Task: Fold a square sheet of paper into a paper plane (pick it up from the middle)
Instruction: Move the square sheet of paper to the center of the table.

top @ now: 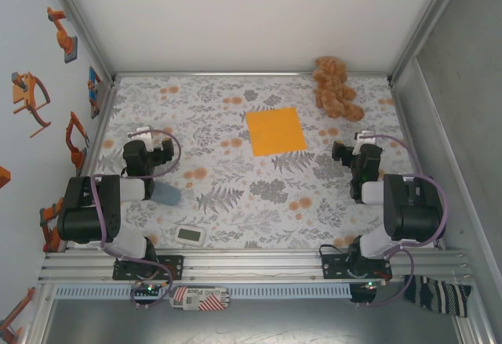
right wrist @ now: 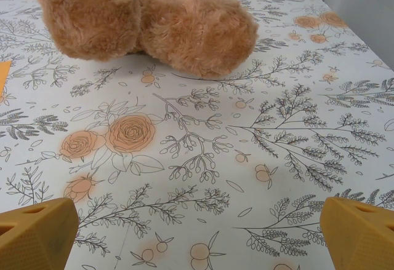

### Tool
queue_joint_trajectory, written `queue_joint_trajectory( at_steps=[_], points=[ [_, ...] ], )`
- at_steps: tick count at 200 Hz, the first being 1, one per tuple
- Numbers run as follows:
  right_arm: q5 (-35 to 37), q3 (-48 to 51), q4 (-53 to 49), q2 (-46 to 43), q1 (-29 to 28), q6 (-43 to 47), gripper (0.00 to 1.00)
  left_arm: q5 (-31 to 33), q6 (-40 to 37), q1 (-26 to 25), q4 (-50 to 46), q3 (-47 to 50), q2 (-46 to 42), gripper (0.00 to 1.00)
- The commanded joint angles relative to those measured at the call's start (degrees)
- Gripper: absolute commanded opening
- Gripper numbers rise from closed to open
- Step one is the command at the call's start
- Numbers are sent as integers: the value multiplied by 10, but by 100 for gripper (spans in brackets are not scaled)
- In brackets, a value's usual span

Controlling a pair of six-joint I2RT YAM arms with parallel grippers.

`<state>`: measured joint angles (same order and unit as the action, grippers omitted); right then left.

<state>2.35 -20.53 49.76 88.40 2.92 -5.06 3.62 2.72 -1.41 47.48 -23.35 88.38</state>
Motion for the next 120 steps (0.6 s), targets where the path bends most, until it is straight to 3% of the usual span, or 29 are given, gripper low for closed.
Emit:
queue_joint_trajectory(
  at_steps=[1,93,120],
  points=[
    [-2,-16,3,0,2,-1,99,1,-7,0,-2,-4,0,96],
    [-3,10,33,-26,3,1,99,10,-1,0,15,10,-15,96],
    [11,-8,-87,-125,1,0,99,56,15,-1,-87,-8,-97,96]
  ],
)
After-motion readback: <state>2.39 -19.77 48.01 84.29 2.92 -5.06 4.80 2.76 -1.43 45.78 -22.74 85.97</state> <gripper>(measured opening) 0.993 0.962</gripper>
